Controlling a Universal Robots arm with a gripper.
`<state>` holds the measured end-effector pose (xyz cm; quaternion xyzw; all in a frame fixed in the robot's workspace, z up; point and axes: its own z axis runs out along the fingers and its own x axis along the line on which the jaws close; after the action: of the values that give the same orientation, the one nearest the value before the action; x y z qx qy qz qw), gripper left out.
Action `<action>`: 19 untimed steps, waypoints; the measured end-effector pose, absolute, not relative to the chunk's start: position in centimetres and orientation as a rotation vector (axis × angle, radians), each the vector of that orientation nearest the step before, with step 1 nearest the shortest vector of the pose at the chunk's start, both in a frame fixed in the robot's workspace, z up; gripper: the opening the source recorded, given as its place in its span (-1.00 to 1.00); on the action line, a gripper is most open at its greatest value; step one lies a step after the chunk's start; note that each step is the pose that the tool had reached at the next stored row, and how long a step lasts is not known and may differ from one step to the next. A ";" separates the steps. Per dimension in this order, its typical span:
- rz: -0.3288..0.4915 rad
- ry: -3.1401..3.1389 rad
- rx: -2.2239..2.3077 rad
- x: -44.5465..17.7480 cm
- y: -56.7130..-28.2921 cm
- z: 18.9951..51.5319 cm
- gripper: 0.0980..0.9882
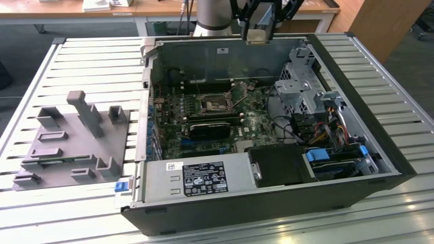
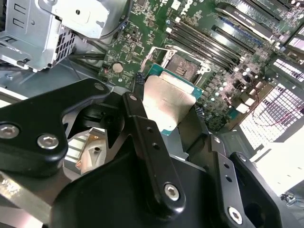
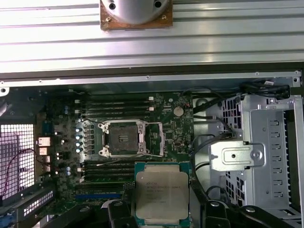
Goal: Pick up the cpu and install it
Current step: 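Place the cpu into insertion slot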
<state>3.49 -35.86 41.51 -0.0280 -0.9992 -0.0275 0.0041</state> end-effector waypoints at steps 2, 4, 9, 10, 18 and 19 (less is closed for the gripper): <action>-0.086 -3.131 -0.088 3.4 -35.9 41.5 -0.01; -0.086 -3.131 -0.088 3.3 -35.9 41.5 -0.01; -0.086 -3.131 -0.088 3.3 -35.9 41.5 -0.01; -0.086 -3.131 -0.088 3.3 -35.9 41.5 -0.01; -0.086 -3.131 -0.088 3.1 -35.9 41.5 -0.01; -0.086 -3.131 -0.088 3.0 -35.9 41.5 -0.01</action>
<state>2.97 -35.86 41.51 -0.0280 -0.9992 -0.0275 0.0041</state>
